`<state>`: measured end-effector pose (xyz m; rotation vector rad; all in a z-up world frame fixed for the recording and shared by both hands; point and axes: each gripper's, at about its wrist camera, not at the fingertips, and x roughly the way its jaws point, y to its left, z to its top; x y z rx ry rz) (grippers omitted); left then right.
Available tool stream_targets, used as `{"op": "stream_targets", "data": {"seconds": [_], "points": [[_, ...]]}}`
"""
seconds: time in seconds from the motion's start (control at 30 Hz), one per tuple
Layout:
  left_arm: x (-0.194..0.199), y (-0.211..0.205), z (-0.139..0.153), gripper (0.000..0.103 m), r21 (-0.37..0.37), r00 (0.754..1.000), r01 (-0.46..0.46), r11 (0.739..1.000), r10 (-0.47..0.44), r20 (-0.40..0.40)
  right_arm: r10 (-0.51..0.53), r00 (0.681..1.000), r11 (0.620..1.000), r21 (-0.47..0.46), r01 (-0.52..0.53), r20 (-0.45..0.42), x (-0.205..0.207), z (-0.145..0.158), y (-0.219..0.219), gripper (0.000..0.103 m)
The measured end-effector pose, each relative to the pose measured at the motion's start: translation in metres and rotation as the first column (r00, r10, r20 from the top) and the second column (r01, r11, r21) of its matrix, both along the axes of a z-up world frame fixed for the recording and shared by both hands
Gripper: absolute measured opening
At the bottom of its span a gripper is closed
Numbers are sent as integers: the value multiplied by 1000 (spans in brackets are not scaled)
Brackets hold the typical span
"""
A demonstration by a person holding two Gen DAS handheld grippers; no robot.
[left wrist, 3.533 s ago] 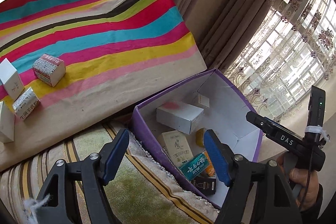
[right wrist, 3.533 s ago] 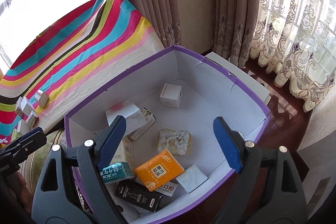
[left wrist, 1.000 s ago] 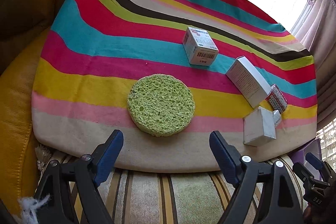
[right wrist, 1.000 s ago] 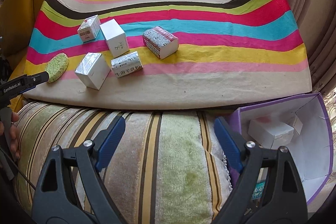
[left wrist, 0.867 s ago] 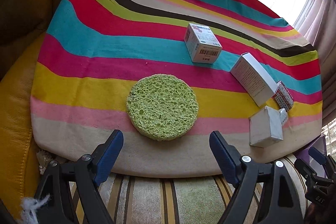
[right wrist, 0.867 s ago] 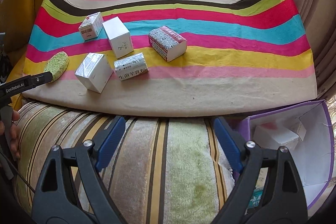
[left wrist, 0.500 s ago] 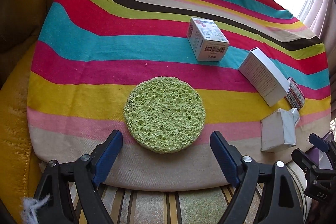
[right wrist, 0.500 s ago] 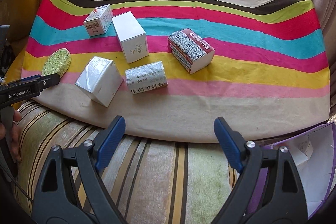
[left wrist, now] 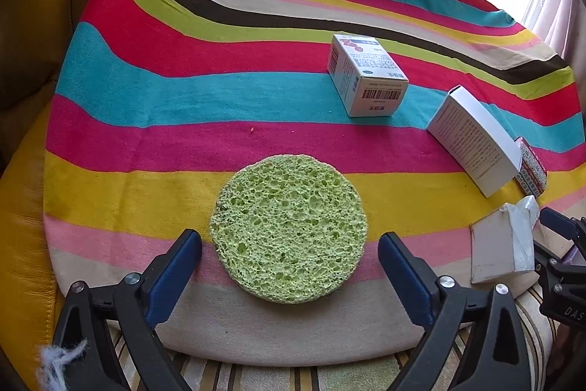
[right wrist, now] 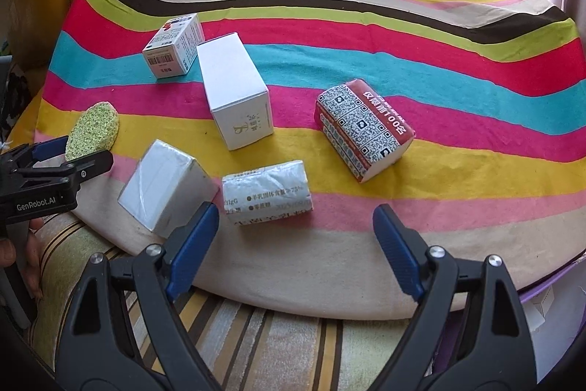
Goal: Organize objects
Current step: 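Grasp the green round sponge with left gripper while right grasps the foil-wrapped roll, then lift the sponge and foil roll and carry both over the purple box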
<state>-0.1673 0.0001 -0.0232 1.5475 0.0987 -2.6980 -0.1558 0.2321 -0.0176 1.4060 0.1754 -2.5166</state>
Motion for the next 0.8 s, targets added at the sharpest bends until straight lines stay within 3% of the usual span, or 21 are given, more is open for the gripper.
{"op": "stream_targets", "data": {"seconds": [0.23, 0.4, 0.57, 0.8], "points": [[-6, 4, -3, 101, -39, 1000, 3, 999, -4, -7, 3, 1000, 1000, 17, -3, 3, -5, -5, -2, 77], [0, 13, -1, 92, -50, 999, 27, 998, -28, -28, 10, 1000, 999, 33, -9, -14, -4, -4, -4, 63], [2, 14, 1, 83, -44, 998, 40, 998, -42, -41, 17, 999, 999, 33, -16, -32, -1, -4, -6, 60], [5, 17, 0, 82, -45, 998, 43, 998, -45, -51, 20, 999, 1000, 26, -18, -47, 3, -3, -6, 50]]}}
